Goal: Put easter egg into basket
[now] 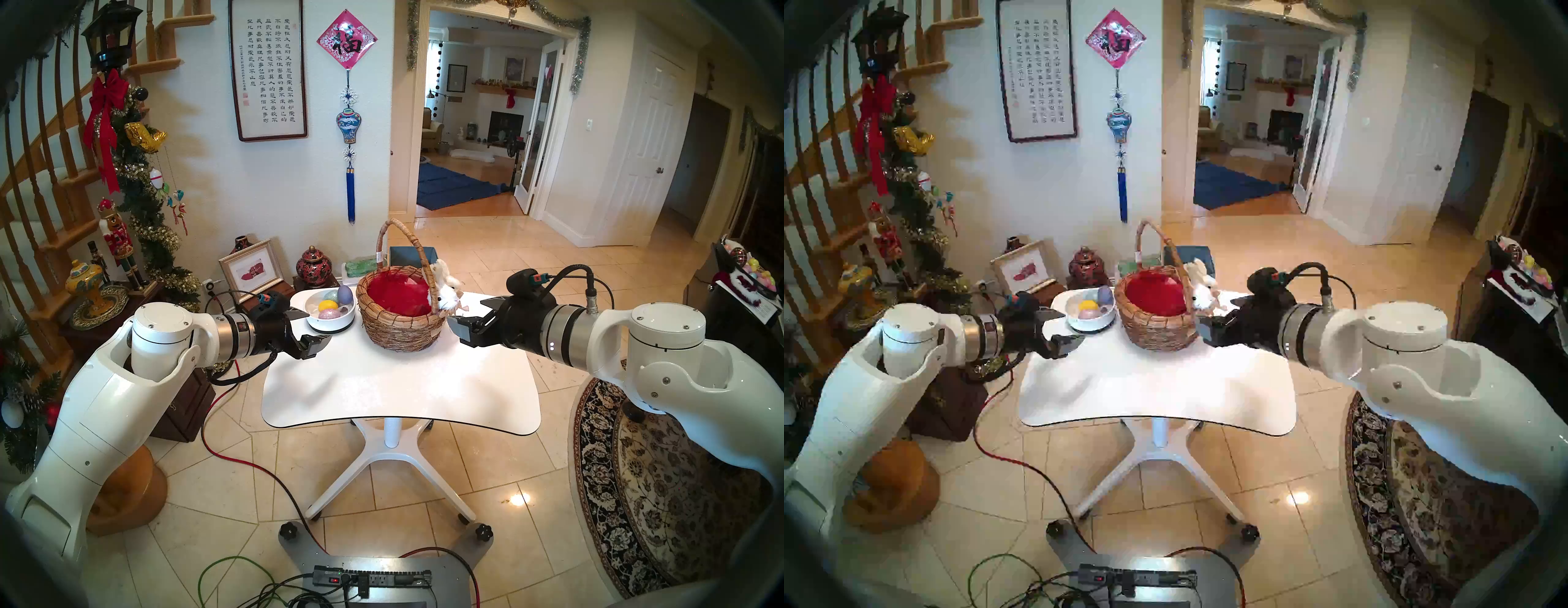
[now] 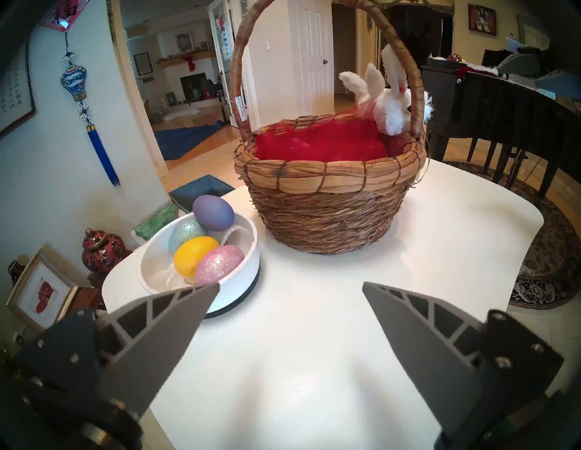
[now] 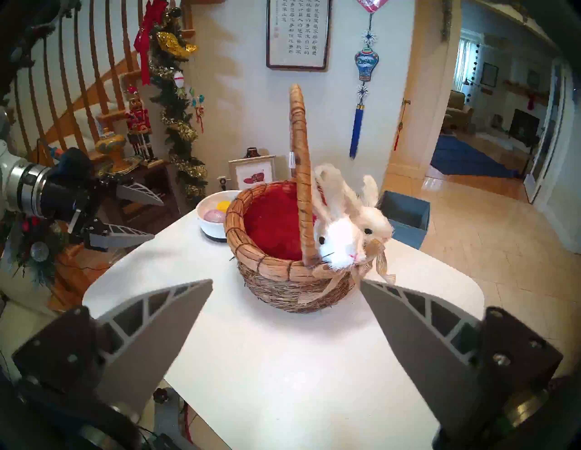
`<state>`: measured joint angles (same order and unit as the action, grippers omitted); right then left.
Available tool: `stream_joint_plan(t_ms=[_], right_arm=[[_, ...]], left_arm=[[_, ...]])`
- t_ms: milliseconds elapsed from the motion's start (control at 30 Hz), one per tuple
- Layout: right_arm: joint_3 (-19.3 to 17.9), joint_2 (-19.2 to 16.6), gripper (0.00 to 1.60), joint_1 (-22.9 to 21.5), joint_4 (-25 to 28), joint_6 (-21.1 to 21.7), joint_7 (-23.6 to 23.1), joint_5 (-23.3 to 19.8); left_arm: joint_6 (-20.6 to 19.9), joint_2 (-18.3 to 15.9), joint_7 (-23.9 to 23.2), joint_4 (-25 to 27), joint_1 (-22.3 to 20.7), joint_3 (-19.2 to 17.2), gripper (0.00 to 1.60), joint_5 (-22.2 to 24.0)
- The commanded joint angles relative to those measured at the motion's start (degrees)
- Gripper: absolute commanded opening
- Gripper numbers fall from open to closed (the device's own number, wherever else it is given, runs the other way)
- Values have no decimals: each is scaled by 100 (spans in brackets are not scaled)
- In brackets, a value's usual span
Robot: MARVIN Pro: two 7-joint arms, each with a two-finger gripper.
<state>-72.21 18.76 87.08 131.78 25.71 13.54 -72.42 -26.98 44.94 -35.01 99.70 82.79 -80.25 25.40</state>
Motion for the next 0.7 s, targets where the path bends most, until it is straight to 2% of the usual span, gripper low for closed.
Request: stream_joint_plan(t_ms=[0, 667], right_arm=[[-54, -28, 160, -62, 3, 14, -23, 0], [-49, -34, 160, -65, 3, 9, -24, -4]], left_arm=[[4, -5, -1, 20, -59, -29, 160, 6], [-28, 4, -34, -5, -128, 18, 160, -2]])
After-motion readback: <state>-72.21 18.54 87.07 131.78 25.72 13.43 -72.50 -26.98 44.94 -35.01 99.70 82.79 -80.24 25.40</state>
